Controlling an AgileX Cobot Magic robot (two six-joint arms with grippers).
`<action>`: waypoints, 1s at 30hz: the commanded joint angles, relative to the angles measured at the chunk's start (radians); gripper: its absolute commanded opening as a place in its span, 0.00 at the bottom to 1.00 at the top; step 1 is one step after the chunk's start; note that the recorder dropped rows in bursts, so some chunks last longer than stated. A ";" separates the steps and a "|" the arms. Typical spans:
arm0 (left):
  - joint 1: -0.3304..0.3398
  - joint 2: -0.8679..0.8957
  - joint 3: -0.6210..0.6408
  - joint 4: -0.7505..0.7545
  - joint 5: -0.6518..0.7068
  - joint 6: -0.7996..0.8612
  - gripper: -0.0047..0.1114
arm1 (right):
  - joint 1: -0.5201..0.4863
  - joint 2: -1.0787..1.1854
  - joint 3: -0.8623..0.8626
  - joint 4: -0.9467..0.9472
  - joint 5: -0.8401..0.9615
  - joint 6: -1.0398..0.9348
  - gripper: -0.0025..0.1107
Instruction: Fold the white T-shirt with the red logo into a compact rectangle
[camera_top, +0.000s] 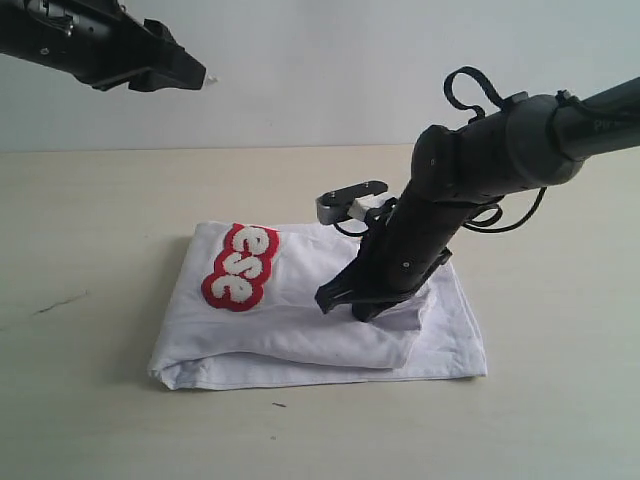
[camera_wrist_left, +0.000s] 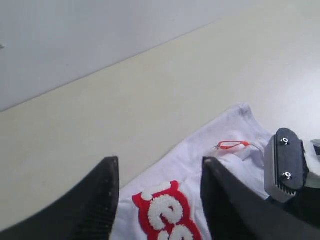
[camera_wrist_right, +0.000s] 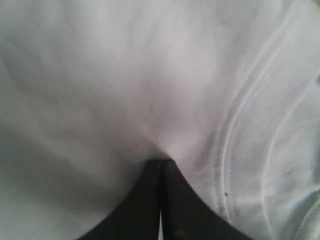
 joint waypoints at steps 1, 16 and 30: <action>0.002 -0.018 0.001 -0.023 0.004 -0.004 0.47 | -0.015 -0.033 0.009 -0.039 -0.013 0.028 0.02; 0.002 -0.036 0.001 -0.021 0.080 0.035 0.04 | -0.021 -0.476 0.055 -0.084 -0.132 0.026 0.02; 0.002 -0.298 0.174 -0.071 -0.141 0.030 0.04 | -0.021 -0.933 0.296 -0.087 -0.320 0.030 0.02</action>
